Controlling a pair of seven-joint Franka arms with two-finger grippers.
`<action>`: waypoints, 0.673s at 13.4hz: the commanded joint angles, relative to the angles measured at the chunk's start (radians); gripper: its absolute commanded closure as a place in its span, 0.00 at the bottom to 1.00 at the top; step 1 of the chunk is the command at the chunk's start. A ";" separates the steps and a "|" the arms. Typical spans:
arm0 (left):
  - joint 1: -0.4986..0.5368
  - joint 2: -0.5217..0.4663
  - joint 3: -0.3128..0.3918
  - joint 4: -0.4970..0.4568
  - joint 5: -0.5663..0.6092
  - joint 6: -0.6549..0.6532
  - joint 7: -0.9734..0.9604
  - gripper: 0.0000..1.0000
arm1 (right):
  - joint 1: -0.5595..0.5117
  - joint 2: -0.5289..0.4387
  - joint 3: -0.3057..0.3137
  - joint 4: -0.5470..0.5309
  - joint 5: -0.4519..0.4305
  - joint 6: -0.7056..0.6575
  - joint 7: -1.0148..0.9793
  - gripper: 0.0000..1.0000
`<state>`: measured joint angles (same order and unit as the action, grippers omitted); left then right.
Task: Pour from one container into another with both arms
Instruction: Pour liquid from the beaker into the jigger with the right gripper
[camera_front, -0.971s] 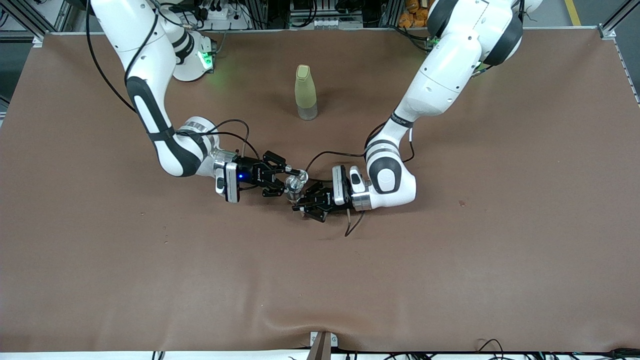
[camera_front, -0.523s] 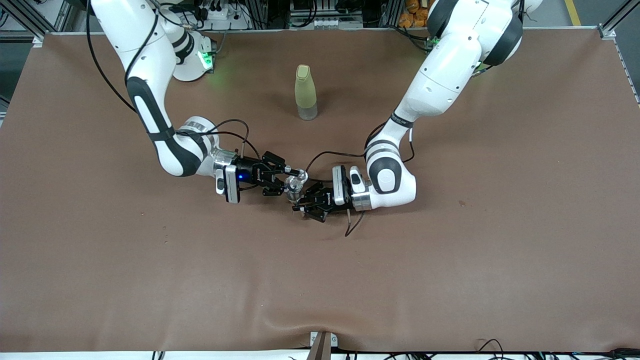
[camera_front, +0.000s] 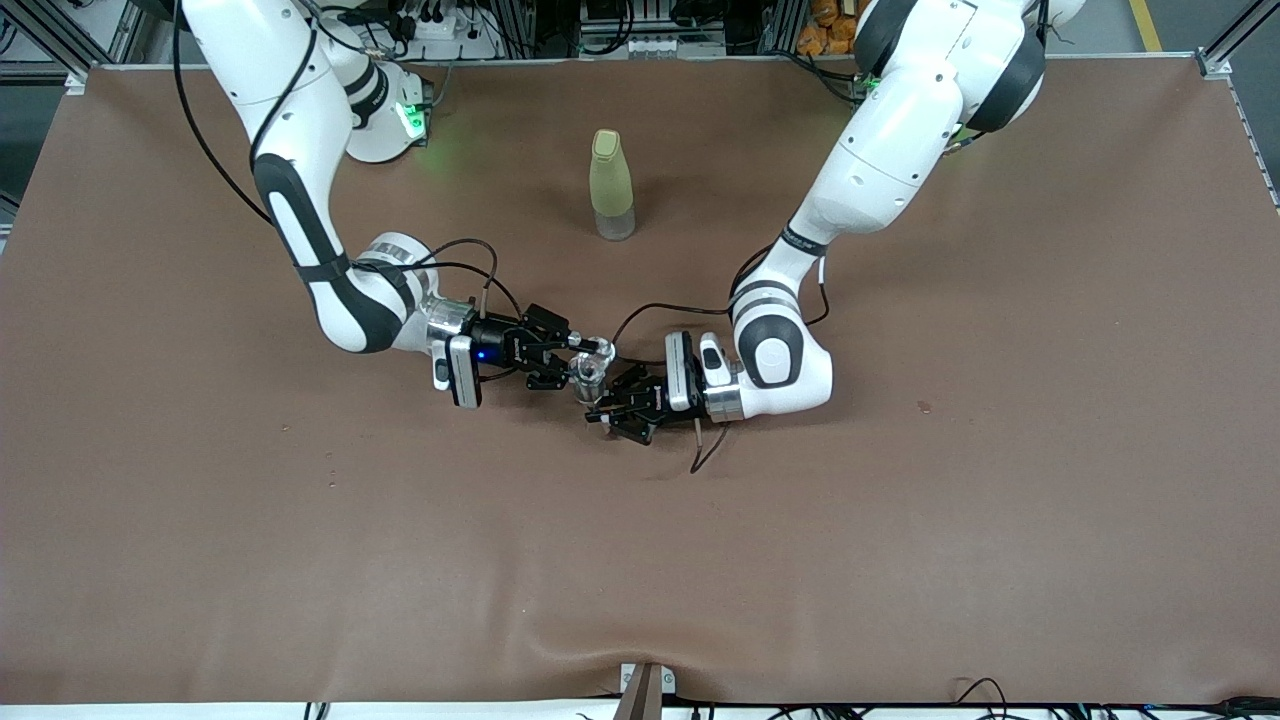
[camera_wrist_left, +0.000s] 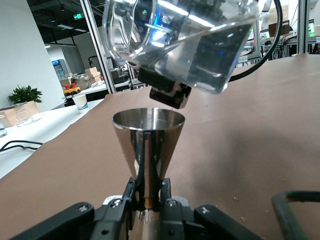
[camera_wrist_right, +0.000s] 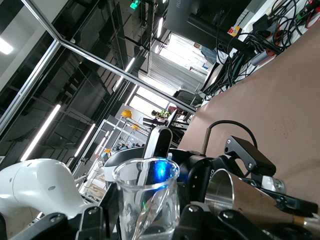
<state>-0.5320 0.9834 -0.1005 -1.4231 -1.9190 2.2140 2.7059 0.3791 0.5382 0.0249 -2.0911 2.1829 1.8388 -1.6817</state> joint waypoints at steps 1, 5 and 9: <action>-0.005 0.009 -0.001 0.015 -0.040 0.009 0.040 1.00 | 0.001 -0.009 0.004 -0.012 0.026 -0.007 0.030 1.00; -0.003 0.009 -0.001 0.013 -0.040 0.009 0.040 1.00 | 0.004 -0.011 0.004 -0.029 0.026 -0.010 0.039 1.00; -0.003 0.009 0.001 0.012 -0.038 0.009 0.040 1.00 | 0.004 -0.024 0.004 -0.041 0.026 -0.012 0.100 1.00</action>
<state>-0.5318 0.9850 -0.0999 -1.4231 -1.9190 2.2140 2.7059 0.3792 0.5381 0.0284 -2.1146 2.1830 1.8326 -1.6193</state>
